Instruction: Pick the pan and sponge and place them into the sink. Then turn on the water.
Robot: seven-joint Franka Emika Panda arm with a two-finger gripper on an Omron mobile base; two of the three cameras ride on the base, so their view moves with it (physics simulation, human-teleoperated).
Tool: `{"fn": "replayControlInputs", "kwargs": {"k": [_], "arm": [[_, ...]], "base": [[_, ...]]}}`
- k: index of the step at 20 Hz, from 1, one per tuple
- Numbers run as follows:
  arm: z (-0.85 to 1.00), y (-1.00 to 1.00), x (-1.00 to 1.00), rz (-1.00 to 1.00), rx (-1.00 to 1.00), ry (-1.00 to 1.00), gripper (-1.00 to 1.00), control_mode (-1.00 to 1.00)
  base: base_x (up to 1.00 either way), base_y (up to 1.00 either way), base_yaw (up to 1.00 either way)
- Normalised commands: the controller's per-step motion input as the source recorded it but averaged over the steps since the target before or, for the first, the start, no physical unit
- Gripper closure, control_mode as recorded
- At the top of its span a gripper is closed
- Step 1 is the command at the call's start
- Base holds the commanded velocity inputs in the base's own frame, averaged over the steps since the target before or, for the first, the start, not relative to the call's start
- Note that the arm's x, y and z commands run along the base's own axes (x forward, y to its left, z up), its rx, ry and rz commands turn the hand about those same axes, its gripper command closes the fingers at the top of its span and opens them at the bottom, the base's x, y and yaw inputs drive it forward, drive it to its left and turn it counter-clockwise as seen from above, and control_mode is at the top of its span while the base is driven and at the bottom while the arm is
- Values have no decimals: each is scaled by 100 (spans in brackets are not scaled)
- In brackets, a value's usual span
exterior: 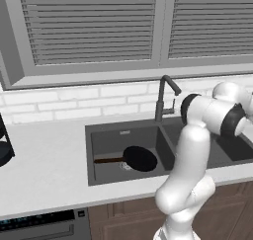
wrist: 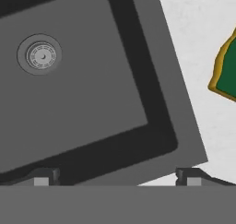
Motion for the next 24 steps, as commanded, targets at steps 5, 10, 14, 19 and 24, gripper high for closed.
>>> {"fn": "replayControlInputs", "kwargs": {"k": [5,10,14,19,24], "arm": [[-36,-41,6,-14,1,1,-100,-100],[-8,-34,6,-13,3,0,-100,-100],[0,-35,5,-6,1,0,-100,-100],[-8,-24,18,-7,0,0,-100,-100],[-24,-24,20,-5,0,0,-100,-100]], "base": [[0,0,0],[0,0,0],[0,0,0],[0,0,0],[0,0,0]]}}
